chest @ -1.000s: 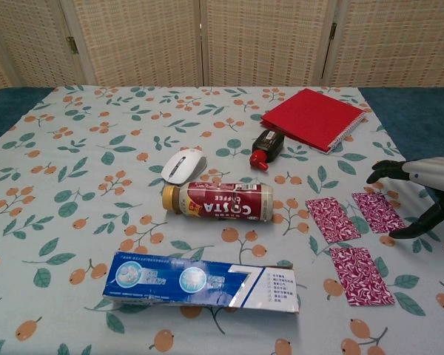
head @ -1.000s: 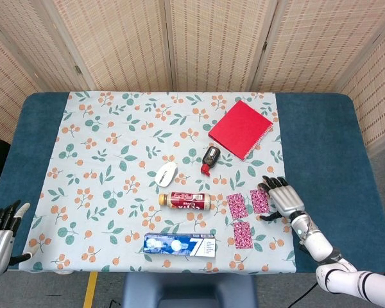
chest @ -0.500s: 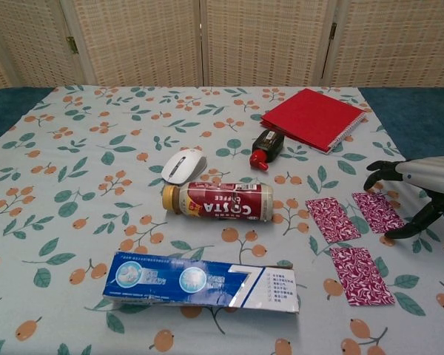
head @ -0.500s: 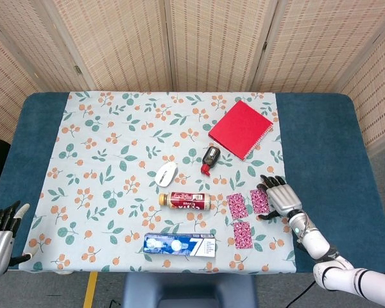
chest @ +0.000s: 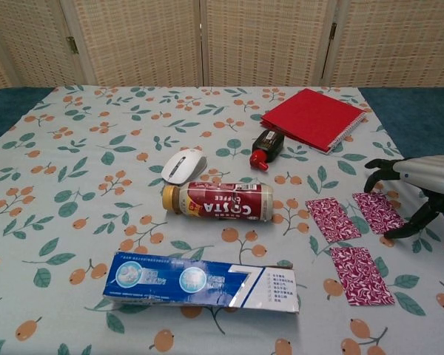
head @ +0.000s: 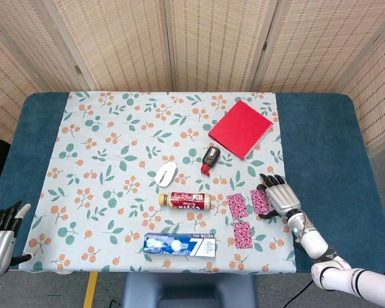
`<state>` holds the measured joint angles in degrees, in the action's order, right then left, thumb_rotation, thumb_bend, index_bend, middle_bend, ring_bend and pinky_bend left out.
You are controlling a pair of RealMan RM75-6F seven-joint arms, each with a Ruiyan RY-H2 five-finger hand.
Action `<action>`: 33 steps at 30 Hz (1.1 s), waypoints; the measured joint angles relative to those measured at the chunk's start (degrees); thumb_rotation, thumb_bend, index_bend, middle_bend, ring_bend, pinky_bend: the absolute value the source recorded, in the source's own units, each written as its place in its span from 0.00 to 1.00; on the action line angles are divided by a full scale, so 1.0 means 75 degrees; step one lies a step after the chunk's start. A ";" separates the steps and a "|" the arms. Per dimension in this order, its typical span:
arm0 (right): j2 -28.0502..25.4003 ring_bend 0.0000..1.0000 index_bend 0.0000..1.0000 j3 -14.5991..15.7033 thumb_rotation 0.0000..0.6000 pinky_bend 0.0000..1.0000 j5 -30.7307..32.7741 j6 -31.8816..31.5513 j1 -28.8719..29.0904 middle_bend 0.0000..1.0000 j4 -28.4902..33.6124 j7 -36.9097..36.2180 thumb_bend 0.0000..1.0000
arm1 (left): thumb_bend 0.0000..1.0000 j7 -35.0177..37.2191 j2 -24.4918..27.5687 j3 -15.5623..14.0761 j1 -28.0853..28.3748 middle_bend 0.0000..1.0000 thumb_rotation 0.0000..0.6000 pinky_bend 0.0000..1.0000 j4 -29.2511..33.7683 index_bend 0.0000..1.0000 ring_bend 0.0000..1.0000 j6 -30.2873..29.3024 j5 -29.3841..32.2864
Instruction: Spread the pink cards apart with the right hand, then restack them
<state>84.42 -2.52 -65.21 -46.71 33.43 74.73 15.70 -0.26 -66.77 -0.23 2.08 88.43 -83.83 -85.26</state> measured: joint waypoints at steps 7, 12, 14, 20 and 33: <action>0.0031 0.00 0.26 0.0029 0.75 0.00 -0.0044 -0.0114 -0.0059 0.00 -0.0011 0.0031 0.21 | 0.24 0.0046 -0.0017 -0.0010 -0.0008 0.00 1.00 0.00 -0.0036 0.08 0.03 -0.0006 -0.0013; 0.0034 0.00 0.29 0.0040 0.75 0.00 -0.0109 -0.0184 -0.0115 0.00 -0.0033 -0.0052 0.21 | 0.24 0.0048 -0.0022 -0.0021 -0.0008 0.00 1.00 0.00 -0.0057 0.08 0.03 0.0004 -0.0025; 0.0039 0.00 0.29 0.0043 0.75 0.00 -0.0140 -0.0212 -0.0134 0.00 -0.0057 -0.0076 0.21 | 0.24 0.0051 -0.0021 -0.0018 -0.0009 0.00 1.00 0.00 -0.0055 0.08 0.03 0.0001 -0.0019; 0.0027 0.00 0.29 0.0040 0.75 0.00 -0.0257 -0.0307 -0.0181 0.01 -0.0053 -0.0172 0.21 | 0.24 0.0064 -0.0017 -0.0028 -0.0024 0.00 1.00 0.00 -0.0050 0.08 0.03 -0.0021 -0.0036; -0.0694 0.00 0.29 0.0149 0.76 0.00 -0.0726 -0.0884 -0.0574 0.01 0.1116 -0.0659 0.20 | 0.24 -0.0016 -0.0004 -0.0012 0.0010 0.00 1.00 0.00 0.0039 0.08 0.03 -0.0032 -0.0089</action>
<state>79.21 -1.40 -70.66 -53.34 29.13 83.10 10.76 -0.38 -66.80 -0.32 2.15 88.73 -84.07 -85.93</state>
